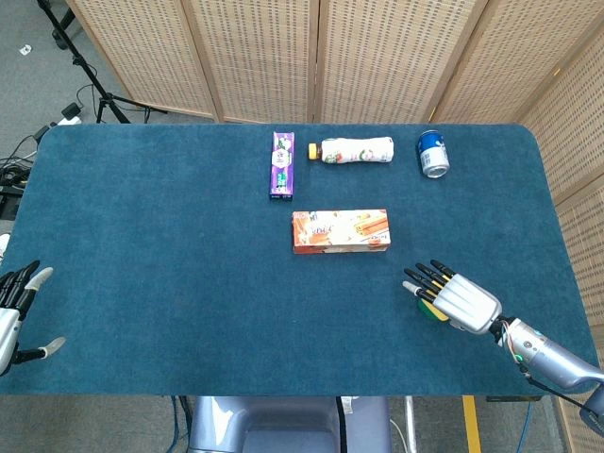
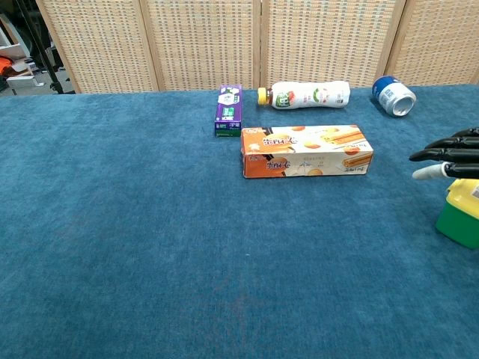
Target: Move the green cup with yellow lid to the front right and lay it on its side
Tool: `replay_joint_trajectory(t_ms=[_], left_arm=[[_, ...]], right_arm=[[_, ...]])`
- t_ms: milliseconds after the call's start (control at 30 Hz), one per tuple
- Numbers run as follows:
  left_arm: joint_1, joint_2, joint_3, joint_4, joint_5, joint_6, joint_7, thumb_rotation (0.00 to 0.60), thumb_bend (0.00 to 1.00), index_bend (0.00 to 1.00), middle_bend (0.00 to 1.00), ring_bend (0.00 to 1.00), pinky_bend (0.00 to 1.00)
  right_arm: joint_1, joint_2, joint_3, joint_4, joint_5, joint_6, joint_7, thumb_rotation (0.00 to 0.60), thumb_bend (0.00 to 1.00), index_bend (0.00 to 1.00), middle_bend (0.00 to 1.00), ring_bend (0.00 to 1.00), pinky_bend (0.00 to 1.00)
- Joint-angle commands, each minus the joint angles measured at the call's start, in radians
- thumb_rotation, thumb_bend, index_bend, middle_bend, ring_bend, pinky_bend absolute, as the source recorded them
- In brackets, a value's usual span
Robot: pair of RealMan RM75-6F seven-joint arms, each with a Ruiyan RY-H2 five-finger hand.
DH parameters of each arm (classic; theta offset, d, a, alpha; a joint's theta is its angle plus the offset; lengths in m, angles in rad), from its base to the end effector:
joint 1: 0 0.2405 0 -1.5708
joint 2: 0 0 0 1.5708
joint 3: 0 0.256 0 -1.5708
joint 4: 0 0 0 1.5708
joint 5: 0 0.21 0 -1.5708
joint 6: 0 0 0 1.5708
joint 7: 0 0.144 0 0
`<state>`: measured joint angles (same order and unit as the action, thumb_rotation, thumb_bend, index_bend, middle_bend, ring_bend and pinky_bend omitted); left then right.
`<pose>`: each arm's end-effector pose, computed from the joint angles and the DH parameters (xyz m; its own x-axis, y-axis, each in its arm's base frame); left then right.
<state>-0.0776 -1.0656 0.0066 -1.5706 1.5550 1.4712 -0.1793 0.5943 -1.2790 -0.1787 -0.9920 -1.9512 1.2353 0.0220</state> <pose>-0.3231 0.1673 0.1684 0.3232 0.0766 0.9432 0.9462 -0.0390 -0.3211 -0.2983 -0.2994 0.0919 0.8824 0.0660 0.4658 -0.2777 -0.7261 0.6290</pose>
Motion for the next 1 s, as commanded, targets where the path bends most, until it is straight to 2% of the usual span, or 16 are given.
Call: replay_joint_trajectory(t_ms=[33, 167, 367, 500, 600, 667, 800, 1000], left_arm=[[0.0, 0.001, -0.001, 0.0, -0.002, 0.0, -0.001, 0.6, 0.0, 0.0, 0.0, 0.0, 0.0], [-0.001, 0.003, -0.001, -0.003, -0.002, -0.001, 0.0, 0.6, 0.0, 0.0, 0.0, 0.0, 0.0], [-0.001, -0.002, 0.0, 0.002, -0.004, -0.003, 0.003, 0.6, 0.0, 0.0, 0.0, 0.0, 0.0], [-0.001, -0.001, -0.001, -0.001, -0.005, -0.002, 0.006, 0.6, 0.0, 0.0, 0.0, 0.0, 0.0], [-0.001, -0.001, -0.002, -0.002, -0.005, -0.001, 0.008, 0.6, 0.0, 0.0, 0.0, 0.0, 0.0], [-0.001, -0.002, -0.001, -0.002, -0.006, -0.003, 0.007, 0.6, 0.0, 0.0, 0.0, 0.0, 0.0], [-0.001, -0.002, -0.002, 0.003, -0.008, -0.004, 0.0, 0.6, 0.0, 0.0, 0.0, 0.0, 0.0], [-0.001, 0.001, 0.004, -0.001, 0.005, 0.0, -0.003, 0.6, 0.0, 0.0, 0.0, 0.0, 0.0]], right_arm=[[0.006, -0.005, 0.0, 0.009, 0.01, -0.02, -0.018, 0.6, 0.0, 0.11, 0.0, 0.0, 0.12], [0.007, -0.006, -0.001, 0.019, 0.016, -0.03, -0.04, 0.6, 0.0, 0.18, 0.02, 0.0, 0.12], [0.001, -0.026, -0.008, 0.047, 0.011, -0.001, -0.016, 0.6, 0.02, 0.36, 0.16, 0.06, 0.12], [-0.012, -0.065, -0.008, 0.096, 0.001, 0.066, 0.033, 0.6, 0.15, 0.45, 0.24, 0.12, 0.13], [-0.02, -0.087, -0.003, 0.126, 0.005, 0.094, 0.051, 0.6, 0.27, 0.48, 0.28, 0.16, 0.15], [-0.028, -0.104, 0.003, 0.147, 0.016, 0.115, 0.084, 0.6, 0.31, 0.49, 0.3, 0.18, 0.16], [-0.05, -0.118, 0.024, 0.139, 0.06, 0.166, 0.207, 0.6, 0.34, 0.51, 0.35, 0.23, 0.18], [-0.091, -0.106, 0.077, 0.002, 0.189, 0.185, 0.476, 0.6, 0.34, 0.52, 0.42, 0.28, 0.22]])
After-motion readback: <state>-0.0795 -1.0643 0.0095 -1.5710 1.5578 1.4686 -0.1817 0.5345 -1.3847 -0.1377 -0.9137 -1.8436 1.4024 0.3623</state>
